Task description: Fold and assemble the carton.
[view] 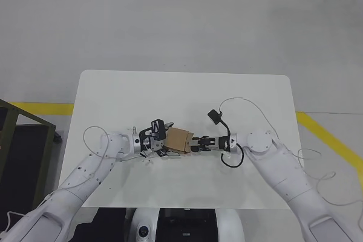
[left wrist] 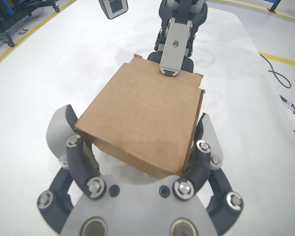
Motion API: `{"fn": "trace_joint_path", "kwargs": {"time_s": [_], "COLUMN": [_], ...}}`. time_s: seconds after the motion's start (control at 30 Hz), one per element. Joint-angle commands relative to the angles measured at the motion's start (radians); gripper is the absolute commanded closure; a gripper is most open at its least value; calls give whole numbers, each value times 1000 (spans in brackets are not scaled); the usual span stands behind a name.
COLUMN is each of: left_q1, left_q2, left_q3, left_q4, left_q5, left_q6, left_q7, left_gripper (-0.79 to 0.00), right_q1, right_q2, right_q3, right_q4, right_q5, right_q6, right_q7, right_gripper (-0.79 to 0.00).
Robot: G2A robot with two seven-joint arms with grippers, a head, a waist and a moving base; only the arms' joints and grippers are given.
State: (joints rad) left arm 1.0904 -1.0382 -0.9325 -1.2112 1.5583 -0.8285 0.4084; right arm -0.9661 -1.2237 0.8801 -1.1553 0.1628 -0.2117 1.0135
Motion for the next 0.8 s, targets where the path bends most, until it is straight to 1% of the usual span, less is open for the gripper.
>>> {"fn": "trace_joint_path", "kwargs": {"time_s": [0.0, 0.2, 0.5, 0.7, 0.77], "left_q1": [0, -3, -5, -4, -5], "left_q2": [0, -1, -1, -2, -2], "left_q3": [0, 2, 2, 1, 1], "left_q4": [1, 2, 2, 5, 5], "left_q5": [0, 2, 4, -1, 0], "left_q6": [0, -4, -3, -5, -6], "left_q7": [0, 0, 3, -1, -3], "left_gripper": [-785, -785, -785, -785, -785], "right_q1": [-2, 1, 7, -25, -38], "right_q2": [1, 1, -1, 11, 16], "right_q3": [1, -6, -13, 17, 29], "right_q4": [-9, -48, -65, -93, -111], "right_q5": [-6, -48, -63, -64, -69], "right_q6": [6, 43, 65, 55, 57], "right_q7": [-3, -18, -21, -21, -16], "right_gripper": [-102, -102, -135, -188, -228]}}
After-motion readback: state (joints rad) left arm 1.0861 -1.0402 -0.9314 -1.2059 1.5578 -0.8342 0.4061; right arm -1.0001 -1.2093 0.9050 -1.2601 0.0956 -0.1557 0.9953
